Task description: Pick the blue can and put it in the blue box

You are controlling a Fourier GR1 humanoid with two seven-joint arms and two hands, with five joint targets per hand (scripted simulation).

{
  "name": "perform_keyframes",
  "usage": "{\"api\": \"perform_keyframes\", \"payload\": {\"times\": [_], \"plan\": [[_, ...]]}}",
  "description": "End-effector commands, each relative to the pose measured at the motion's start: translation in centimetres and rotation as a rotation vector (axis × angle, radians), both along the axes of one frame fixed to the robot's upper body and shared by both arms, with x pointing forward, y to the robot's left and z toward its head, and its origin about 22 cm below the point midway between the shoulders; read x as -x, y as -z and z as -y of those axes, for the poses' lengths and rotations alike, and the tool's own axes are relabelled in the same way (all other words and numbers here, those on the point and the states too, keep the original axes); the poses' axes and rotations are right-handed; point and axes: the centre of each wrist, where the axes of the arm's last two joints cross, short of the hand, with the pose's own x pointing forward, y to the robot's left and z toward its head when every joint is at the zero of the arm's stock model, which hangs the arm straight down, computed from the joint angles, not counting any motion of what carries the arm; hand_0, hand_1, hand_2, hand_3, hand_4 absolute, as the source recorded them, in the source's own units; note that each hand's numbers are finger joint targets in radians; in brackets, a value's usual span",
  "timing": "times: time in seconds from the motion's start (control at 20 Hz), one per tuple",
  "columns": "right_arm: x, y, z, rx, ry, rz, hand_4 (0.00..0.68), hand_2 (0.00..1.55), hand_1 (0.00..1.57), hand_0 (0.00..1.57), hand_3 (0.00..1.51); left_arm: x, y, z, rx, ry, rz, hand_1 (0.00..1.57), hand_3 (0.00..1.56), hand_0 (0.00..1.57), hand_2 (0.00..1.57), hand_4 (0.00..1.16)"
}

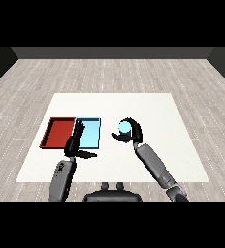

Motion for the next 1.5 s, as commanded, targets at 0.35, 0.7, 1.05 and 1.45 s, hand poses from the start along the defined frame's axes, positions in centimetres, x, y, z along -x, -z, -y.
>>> {"api": "perform_keyframes", "payload": {"times": [0.35,0.7,1.05,1.45], "plan": [[0.8,-0.2,1.5,0.050,-0.018,0.028,0.616,1.45,1.43,1.43,1.40,-0.8,2.4,4.4,0.025,0.082,-0.059,0.00,0.00,0.00,0.00,0.00],[0.5,-2.5,1.6,0.086,-0.047,0.058,0.612,1.46,1.46,1.46,1.40,-1.7,0.7,5.8,0.048,0.130,-0.121,0.00,0.00,0.00,0.00,0.00],[0.5,-2.6,-1.6,0.073,-0.073,0.055,0.615,1.47,1.49,1.49,1.40,-0.3,2.4,9.1,0.027,0.126,-0.151,0.00,0.00,0.00,0.00,0.00],[1.2,-3.4,-1.1,0.055,-0.088,0.080,0.605,1.47,1.49,1.49,1.40,-2.7,3.1,8.3,0.048,0.114,-0.187,0.00,0.00,0.00,0.00,0.00]]}}
